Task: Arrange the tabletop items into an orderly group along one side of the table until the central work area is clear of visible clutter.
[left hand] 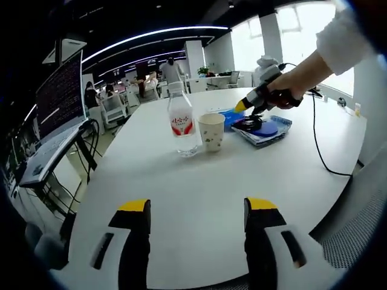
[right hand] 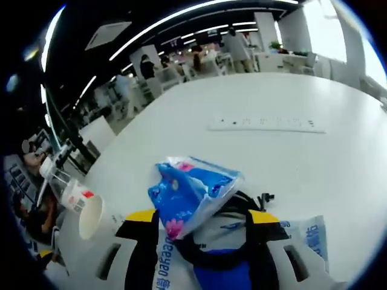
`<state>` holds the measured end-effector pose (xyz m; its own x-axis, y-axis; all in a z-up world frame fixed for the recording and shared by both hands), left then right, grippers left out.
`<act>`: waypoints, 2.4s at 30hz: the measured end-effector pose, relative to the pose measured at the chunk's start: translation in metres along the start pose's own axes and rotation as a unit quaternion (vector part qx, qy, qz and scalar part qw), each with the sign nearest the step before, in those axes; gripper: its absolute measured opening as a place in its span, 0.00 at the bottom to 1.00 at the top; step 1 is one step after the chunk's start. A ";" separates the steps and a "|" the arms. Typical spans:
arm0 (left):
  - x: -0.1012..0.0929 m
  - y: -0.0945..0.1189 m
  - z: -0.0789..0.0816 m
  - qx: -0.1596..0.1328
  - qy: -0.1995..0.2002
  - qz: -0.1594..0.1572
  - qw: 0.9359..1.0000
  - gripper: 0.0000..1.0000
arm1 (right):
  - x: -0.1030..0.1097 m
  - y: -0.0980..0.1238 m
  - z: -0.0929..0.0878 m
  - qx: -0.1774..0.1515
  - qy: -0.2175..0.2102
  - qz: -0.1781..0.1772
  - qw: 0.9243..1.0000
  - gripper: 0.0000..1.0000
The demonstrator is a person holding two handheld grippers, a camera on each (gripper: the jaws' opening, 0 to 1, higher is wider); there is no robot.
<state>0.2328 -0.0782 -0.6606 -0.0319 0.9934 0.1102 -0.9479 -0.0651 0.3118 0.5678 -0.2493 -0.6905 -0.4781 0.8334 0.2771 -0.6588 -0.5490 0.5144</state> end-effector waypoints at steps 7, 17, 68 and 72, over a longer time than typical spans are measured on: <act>-0.001 0.000 -0.003 0.008 -0.002 -0.002 1.000 0.61 | -0.002 -0.010 -0.011 0.000 -0.029 -0.023 0.999 0.40; -0.001 -0.001 -0.007 0.030 -0.007 -0.012 0.999 0.60 | -0.003 -0.015 -0.012 0.017 -0.091 -0.032 0.995 0.07; -0.158 -0.138 0.176 -0.024 0.316 -0.251 0.915 0.31 | -0.044 0.242 0.026 -0.161 -0.157 0.212 0.951 0.00; -0.166 -0.129 0.175 -0.029 0.278 -0.262 0.924 0.03 | -0.043 0.245 0.020 -0.153 -0.131 0.206 0.957 0.00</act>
<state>0.4160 -0.2515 -0.5539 0.2937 0.7834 -0.5477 -0.8943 0.4276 0.1320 0.4386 -0.4182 -0.5608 -0.5982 0.5067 0.6209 -0.6037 -0.7944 0.0666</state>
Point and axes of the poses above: the point that each gripper's makers call its tool centre point, and the gripper's own axes: y roughly backward along the fingers, x roughly to its left, z roughly out of its top, the point moved 6 cm from there along y, roughly backward along the fingers, and after that the axes turned 13 degrees about -x, right-handed, at the moved point
